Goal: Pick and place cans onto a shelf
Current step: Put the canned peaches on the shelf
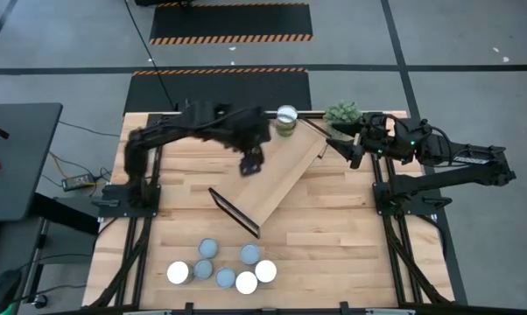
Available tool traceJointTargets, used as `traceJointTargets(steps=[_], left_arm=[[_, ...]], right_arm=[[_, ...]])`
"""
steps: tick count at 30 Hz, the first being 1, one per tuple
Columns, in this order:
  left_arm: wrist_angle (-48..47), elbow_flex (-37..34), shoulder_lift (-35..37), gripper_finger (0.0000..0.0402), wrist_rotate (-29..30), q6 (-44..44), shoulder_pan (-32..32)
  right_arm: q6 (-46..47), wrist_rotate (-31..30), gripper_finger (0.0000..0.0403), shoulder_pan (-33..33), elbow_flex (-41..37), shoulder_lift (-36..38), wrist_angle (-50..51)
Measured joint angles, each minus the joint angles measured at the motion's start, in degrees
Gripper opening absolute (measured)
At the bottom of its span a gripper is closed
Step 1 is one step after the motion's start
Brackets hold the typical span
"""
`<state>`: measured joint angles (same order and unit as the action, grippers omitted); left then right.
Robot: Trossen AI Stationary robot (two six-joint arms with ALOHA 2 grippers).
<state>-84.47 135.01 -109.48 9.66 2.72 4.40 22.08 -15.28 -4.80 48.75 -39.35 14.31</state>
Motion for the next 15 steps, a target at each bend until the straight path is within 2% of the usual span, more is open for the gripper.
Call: traceJointTargets(steps=[5,9,15], left_arm=[[0.2,-4.2,7.1,0.0287,3.3,4.4,-8.0],[3.2,-13.3,13.1,0.0272,6.7,10.4,-14.8],[11.0,-27.9,22.2,0.024,8.0,24.7,-25.1]], right_arm=[[0.5,3.7,0.0348,0.0,0.0,-0.1,0.0],[0.5,6.9,0.0348,0.3,0.0,-1.7,-0.4],[0.3,11.3,0.0348,2.5,0.0,-6.7,-2.7]])
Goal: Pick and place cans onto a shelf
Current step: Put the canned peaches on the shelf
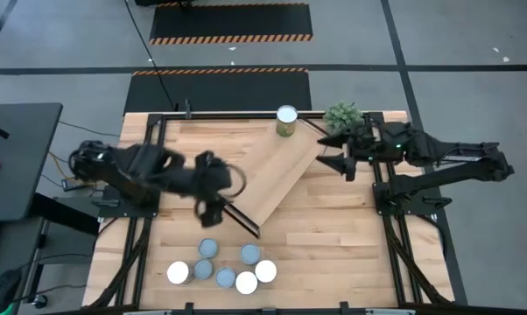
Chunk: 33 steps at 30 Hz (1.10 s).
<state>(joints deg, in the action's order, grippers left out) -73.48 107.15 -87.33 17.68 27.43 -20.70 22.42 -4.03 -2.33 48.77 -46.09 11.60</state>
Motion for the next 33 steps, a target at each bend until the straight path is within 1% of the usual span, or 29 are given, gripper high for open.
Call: traceJointTargets(steps=[5,10,13,17,21,24,26,30,33], left_arm=[[3.7,-8.7,4.5,0.0215,1.8,10.5,-8.6],[3.9,-16.0,7.2,0.0197,1.8,19.3,-16.1],[3.8,-19.7,8.7,0.0196,1.8,25.1,-20.3],[3.8,-24.5,9.9,0.0211,1.6,31.2,-26.1],[3.9,-28.6,11.5,0.0225,1.9,35.3,-30.8],[5.0,-31.9,13.1,0.0224,3.0,37.0,-33.7],[7.4,-34.7,15.0,0.0219,3.5,38.2,-35.4],[12.0,-41.4,18.9,0.0203,3.7,41.0,-37.7],[14.1,-46.4,21.9,0.0196,2.2,44.8,-39.0]], right_arm=[[0.8,0.1,0.0348,2.4,0.0,-4.1,-1.8],[3.0,-3.8,0.0348,4.4,0.0,-6.6,-5.0],[4.4,-6.6,0.0348,5.8,0.0,-7.6,-6.7],[5.7,-10.5,0.0348,7.8,0.0,-8.6,-7.1],[7.8,-14.1,0.0348,9.5,0.0,-9.6,-7.7],[8.7,-15.7,0.0348,10.5,0.0,-10.9,-9.5],[9.1,-16.3,0.0348,11.0,0.5,-12.0,-10.6],[8.8,-17.8,0.0348,11.9,4.4,-15.5,-10.6],[7.5,-18.0,0.0348,12.4,8.6,-18.5,-8.9]])
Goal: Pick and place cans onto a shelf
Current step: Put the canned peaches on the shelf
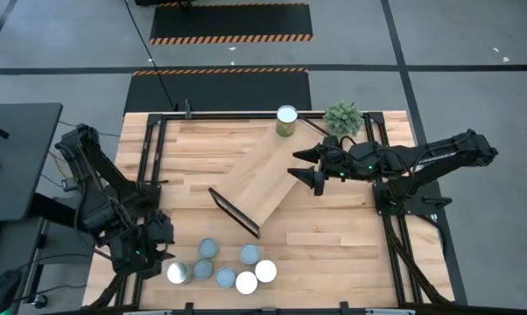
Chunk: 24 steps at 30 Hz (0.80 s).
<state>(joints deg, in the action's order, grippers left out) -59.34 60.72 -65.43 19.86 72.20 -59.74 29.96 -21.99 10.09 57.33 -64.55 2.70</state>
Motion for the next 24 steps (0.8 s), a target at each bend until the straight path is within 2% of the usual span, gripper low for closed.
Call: traceJointTargets(steps=[3,6,10,16,24], left_arm=[[1.3,-3.9,1.5,0.0199,-2.0,4.6,-0.8],[3.5,-5.8,1.2,0.0221,-4.6,6.4,-1.3],[6.9,-6.5,-0.3,0.0272,-7.8,6.3,-1.7],[11.2,-6.5,-3.2,0.0348,-15.1,2.2,-1.7],[12.3,-6.5,-9.7,0.036,-17.1,0.7,-3.6]], right_arm=[[-0.6,-0.1,0.0348,0.3,4.8,-2.9,4.1],[-1.7,-0.4,0.0348,0.7,8.9,-5.4,8.2],[-2.1,-0.5,0.0348,1.2,11.8,-7.5,11.1],[-1.7,-0.5,0.0348,1.5,11.8,-7.6,11.3],[-1.6,-0.5,0.0348,1.4,11.8,-7.5,11.2]])
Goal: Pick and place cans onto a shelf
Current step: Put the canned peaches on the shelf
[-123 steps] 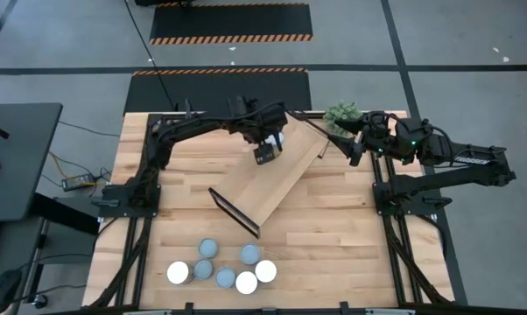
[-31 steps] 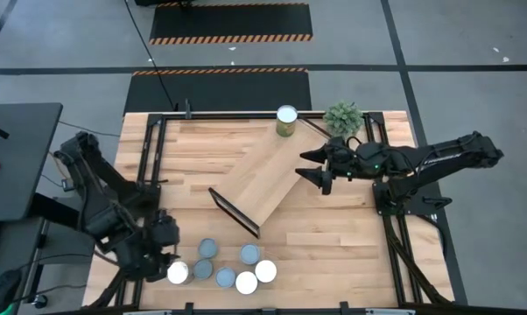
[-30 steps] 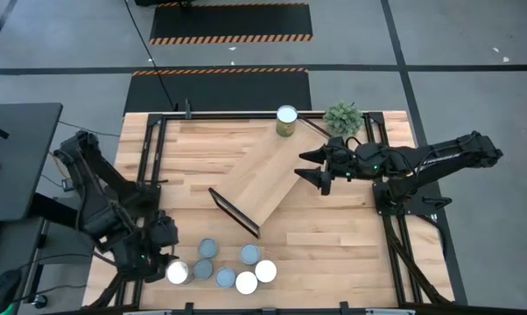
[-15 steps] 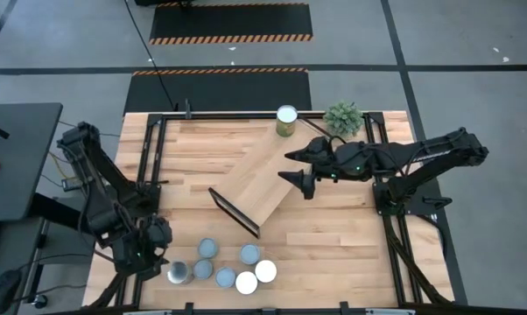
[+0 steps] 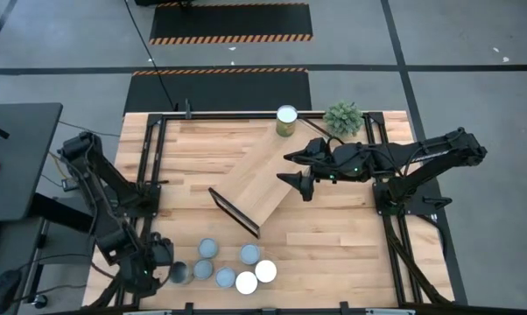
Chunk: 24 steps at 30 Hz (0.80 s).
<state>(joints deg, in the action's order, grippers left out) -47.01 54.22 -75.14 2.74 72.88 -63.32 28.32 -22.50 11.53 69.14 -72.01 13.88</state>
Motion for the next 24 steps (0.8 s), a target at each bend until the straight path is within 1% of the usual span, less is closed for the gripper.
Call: traceJointTargets(steps=[4,10,16,24], left_arm=[[0.9,0.0,-4.2,0.036,0.0,1.2,-0.3],[5.9,0.0,-8.2,0.036,1.1,4.5,0.3],[6.5,0.1,-9.0,0.036,5.4,7.8,1.3],[6.4,0.2,-9.3,0.036,7.5,7.5,3.1]], right_arm=[[0.0,0.0,0.0348,0.0,0.0,0.0,-0.1],[0.0,0.0,0.0348,0.0,0.0,0.0,-0.1],[0.0,0.0,0.0348,0.0,0.0,0.0,-0.1],[0.0,0.0,0.0348,-0.1,0.0,0.0,0.0]])
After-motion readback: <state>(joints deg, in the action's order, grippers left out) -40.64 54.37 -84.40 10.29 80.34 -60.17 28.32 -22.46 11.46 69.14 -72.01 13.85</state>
